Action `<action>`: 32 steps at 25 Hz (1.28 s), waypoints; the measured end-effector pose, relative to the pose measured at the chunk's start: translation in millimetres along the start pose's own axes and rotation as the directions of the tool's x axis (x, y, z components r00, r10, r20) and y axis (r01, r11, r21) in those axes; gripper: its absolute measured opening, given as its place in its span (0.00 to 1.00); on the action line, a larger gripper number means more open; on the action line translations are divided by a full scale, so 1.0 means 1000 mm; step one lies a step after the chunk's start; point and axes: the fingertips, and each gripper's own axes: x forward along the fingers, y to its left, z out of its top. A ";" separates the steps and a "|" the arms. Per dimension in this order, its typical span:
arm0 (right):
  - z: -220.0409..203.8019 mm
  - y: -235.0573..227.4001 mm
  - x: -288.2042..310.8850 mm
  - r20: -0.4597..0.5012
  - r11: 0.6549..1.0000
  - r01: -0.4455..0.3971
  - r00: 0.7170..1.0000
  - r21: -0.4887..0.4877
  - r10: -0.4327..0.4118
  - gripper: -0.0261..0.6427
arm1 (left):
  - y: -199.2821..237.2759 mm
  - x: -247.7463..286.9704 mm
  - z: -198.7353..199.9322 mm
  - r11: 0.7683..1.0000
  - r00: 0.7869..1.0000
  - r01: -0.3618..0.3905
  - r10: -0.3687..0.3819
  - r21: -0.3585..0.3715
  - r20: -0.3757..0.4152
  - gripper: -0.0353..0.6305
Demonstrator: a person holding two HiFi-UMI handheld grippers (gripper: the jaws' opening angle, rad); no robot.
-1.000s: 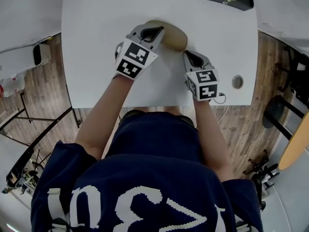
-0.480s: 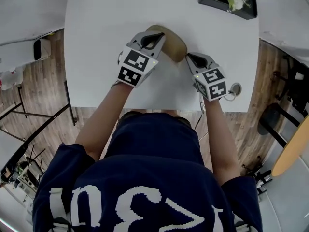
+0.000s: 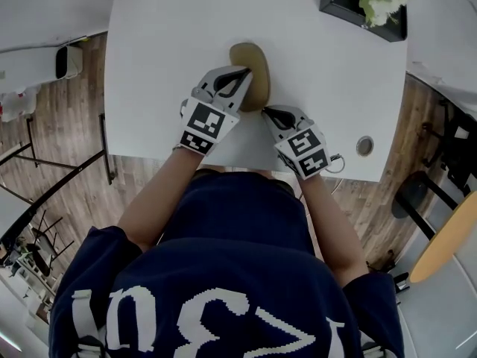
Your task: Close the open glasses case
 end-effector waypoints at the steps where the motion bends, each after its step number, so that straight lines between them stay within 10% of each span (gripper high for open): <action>1: 0.000 -0.007 -0.003 0.001 1.000 0.015 1.000 0.000 -0.015 0.07 | -0.001 0.001 0.000 1.000 1.000 -0.009 0.009 0.025 0.000 0.07; 11: 0.052 -0.081 0.018 0.013 0.978 0.118 0.993 -0.170 -0.118 0.07 | -0.001 0.003 0.000 1.000 1.000 0.000 0.000 -0.005 0.004 0.07; 25: 0.003 0.033 0.003 -0.047 0.985 -0.138 0.990 -0.101 0.133 0.07 | -0.030 -0.023 -0.016 0.993 0.987 0.080 -0.067 0.084 -0.144 0.07; 32: -0.001 0.001 -0.004 -0.042 0.995 -0.067 0.997 -0.069 0.064 0.07 | -0.037 -0.027 -0.020 0.990 0.994 0.061 -0.049 0.124 -0.094 0.07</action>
